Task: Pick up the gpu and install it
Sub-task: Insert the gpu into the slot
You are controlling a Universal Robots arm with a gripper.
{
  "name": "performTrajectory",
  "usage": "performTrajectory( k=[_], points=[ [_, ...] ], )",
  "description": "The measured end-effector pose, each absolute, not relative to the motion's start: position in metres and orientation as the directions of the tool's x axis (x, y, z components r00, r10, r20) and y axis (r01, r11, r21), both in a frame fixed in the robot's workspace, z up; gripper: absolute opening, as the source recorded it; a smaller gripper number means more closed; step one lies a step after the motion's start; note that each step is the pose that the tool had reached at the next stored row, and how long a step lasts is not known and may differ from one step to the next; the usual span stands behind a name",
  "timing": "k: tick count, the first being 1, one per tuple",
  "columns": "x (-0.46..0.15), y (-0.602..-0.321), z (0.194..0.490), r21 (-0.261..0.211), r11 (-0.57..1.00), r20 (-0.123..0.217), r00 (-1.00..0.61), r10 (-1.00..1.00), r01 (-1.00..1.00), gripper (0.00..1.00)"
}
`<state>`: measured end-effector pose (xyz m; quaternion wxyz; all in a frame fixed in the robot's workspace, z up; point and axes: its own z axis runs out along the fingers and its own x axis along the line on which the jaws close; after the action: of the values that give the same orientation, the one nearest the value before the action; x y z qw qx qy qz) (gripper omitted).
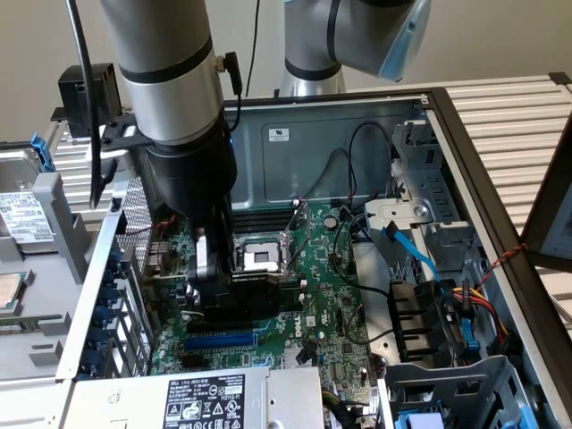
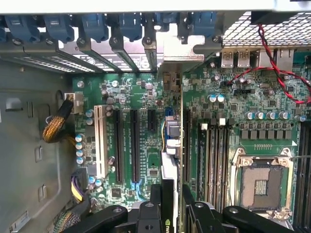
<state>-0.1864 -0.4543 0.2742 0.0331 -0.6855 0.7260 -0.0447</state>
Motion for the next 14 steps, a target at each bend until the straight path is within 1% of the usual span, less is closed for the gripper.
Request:
performTrajectory(
  k=[14],
  points=[
    [-0.1914, -0.457, 0.2663, -0.11, 0.067, 0.013, -0.069, -0.998, -0.992, 0.27]
  ],
)
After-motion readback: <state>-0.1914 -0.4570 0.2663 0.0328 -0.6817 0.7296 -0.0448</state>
